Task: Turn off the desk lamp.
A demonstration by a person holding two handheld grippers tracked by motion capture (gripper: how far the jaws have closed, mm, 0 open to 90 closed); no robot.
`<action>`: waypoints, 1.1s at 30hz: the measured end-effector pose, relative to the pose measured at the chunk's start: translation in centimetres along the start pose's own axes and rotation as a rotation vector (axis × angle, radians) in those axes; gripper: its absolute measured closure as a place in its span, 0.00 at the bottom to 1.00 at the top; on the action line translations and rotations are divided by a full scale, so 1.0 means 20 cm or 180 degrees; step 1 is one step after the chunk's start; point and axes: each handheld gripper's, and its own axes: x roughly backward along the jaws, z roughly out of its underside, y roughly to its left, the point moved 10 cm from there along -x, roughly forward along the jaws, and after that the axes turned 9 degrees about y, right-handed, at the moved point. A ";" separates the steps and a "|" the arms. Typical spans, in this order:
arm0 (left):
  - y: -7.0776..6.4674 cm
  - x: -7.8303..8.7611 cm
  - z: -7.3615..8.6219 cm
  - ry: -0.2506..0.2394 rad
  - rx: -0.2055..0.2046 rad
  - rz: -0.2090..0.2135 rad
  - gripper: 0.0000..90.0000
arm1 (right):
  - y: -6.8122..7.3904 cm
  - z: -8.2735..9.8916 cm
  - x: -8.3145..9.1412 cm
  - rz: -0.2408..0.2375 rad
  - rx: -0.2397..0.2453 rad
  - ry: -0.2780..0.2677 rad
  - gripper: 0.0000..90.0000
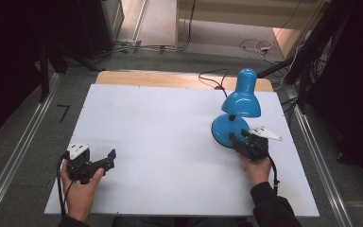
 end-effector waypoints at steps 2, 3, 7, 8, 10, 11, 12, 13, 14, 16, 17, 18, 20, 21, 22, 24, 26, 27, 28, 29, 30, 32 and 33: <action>0.00 0.00 0.00 -0.0001 0.0001 -0.0001 0.08 | 0.00 0.00 0.00 -0.0006 0.0013 0.0009 0.45; 0.00 0.00 0.00 -0.0002 0.0002 -0.0002 0.08 | 0.01 0.00 0.00 0.0001 0.0023 0.0015 0.44; 0.00 0.00 0.00 -0.0002 0.0001 -0.0002 0.08 | 0.01 0.01 0.00 -0.0002 0.0025 0.0023 0.44; 0.00 0.00 0.00 -0.0003 -0.0003 -0.0003 0.08 | 0.01 0.01 0.00 -0.0006 0.0022 0.0023 0.43; 0.00 0.00 0.00 -0.0002 -0.0003 -0.0003 0.08 | 0.01 0.00 0.01 -0.0009 0.0013 0.0018 0.43; 0.00 0.00 0.00 -0.0001 -0.0003 -0.0004 0.08 | 0.01 0.00 0.01 -0.0005 0.0016 0.0017 0.43; 0.00 0.00 0.00 -0.0002 -0.0001 -0.0004 0.08 | 0.01 0.00 0.01 0.0010 0.0032 0.0013 0.43; 0.00 0.00 0.00 -0.0001 -0.0003 -0.0005 0.08 | 0.00 0.00 0.01 0.0004 0.0030 0.0020 0.43; 0.00 0.00 0.00 -0.0005 0.0000 -0.0003 0.08 | 0.00 0.00 0.02 0.0010 0.0036 0.0019 0.43; 0.00 0.00 0.00 -0.0002 -0.0006 -0.0006 0.08 | 0.00 0.00 0.02 0.0010 0.0041 0.0015 0.43; 0.00 0.00 0.00 -0.0002 -0.0003 -0.0004 0.08 | 0.00 0.01 0.02 0.0007 0.0030 0.0020 0.43; 0.00 0.00 0.00 -0.0001 -0.0002 -0.0003 0.08 | 0.00 0.01 0.02 0.0003 0.0027 0.0022 0.42; 0.00 0.00 0.00 -0.0003 -0.0003 -0.0002 0.08 | -0.01 0.01 0.02 0.0014 0.0032 0.0025 0.42; 0.00 0.00 0.00 -0.0004 -0.0004 -0.0001 0.08 | -0.01 0.01 0.02 0.0014 0.0031 0.0027 0.41; 0.00 0.00 0.00 -0.0004 -0.0002 -0.0003 0.08 | -0.01 0.01 0.03 0.0011 0.0013 0.0038 0.41; 0.00 0.00 0.00 -0.0005 -0.0001 0.0001 0.08 | -0.02 0.01 0.03 0.0015 0.0021 0.0034 0.41; 0.00 0.00 0.00 0.0001 -0.0001 0.0002 0.08 | -0.02 0.01 0.03 0.0016 0.0027 0.0028 0.41; 0.00 0.00 0.00 -0.0001 -0.0001 0.0004 0.08 | -0.02 0.02 0.04 0.0015 0.0016 0.0033 0.41; 0.00 0.00 0.00 -0.0004 0.0001 0.0011 0.08 | -0.02 0.02 0.04 0.0004 0.0019 0.0030 0.41; 0.00 0.00 0.00 -0.0002 0.0002 0.0011 0.08 | -0.03 0.02 0.04 0.0004 0.0028 0.0029 0.41; 0.00 0.00 0.00 -0.0001 0.0002 0.0013 0.08 | -0.03 0.02 0.04 0.0010 0.0030 0.0029 0.41; 0.00 0.00 0.00 -0.0001 0.0004 0.0015 0.08 | -0.03 0.02 0.05 0.0005 0.0019 0.0035 0.41; 0.00 0.00 0.00 -0.0002 0.0004 0.0013 0.08 | -0.04 0.03 0.05 0.0012 0.0016 0.0039 0.41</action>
